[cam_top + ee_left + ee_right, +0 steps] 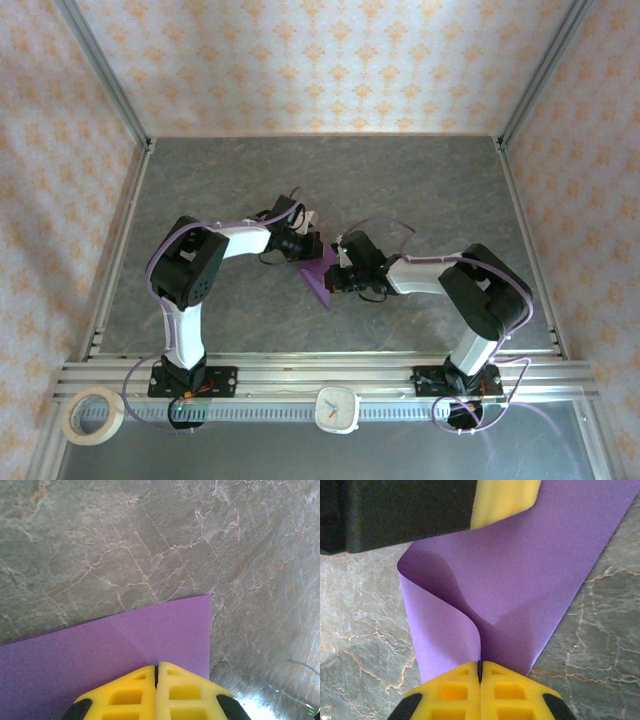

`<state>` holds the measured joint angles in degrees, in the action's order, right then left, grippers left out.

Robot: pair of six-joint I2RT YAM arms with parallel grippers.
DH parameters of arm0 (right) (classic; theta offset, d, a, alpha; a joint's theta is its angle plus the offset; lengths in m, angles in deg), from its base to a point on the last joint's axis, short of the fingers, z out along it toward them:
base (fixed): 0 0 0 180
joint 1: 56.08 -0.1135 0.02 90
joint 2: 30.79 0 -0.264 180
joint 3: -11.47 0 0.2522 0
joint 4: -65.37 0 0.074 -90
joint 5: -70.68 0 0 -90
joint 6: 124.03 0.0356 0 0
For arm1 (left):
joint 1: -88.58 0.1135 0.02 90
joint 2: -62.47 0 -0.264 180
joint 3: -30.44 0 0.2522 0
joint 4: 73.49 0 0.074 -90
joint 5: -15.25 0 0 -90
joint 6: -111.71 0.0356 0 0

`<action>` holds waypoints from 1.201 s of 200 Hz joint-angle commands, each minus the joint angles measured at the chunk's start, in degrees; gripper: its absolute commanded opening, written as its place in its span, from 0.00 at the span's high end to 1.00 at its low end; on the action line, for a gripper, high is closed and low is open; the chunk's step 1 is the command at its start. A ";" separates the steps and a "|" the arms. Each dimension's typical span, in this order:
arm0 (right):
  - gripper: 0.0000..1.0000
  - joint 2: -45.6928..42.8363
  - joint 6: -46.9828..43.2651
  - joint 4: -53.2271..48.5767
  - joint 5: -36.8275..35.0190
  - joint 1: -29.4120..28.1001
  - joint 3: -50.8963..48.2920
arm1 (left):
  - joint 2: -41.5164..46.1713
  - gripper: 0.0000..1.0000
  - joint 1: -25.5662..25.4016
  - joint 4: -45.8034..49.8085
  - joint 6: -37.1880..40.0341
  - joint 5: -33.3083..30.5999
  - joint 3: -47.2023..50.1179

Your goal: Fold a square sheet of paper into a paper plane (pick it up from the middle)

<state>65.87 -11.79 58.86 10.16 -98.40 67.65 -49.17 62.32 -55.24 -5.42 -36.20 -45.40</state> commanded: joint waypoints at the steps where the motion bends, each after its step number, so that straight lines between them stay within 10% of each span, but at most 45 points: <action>1: 0.98 -1.88 -1.10 -1.34 -1.77 0.17 1.40 | -2.53 0.97 -0.73 3.55 -0.50 -4.18 1.96; 240: 0.99 2.47 -0.50 -0.41 -3.11 0.22 0.59 | -2.63 0.94 -0.79 4.09 -0.20 -4.18 0.33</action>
<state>66.51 -11.74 58.90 9.96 -98.40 67.74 -49.17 62.32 -55.24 -5.42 -36.20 -45.42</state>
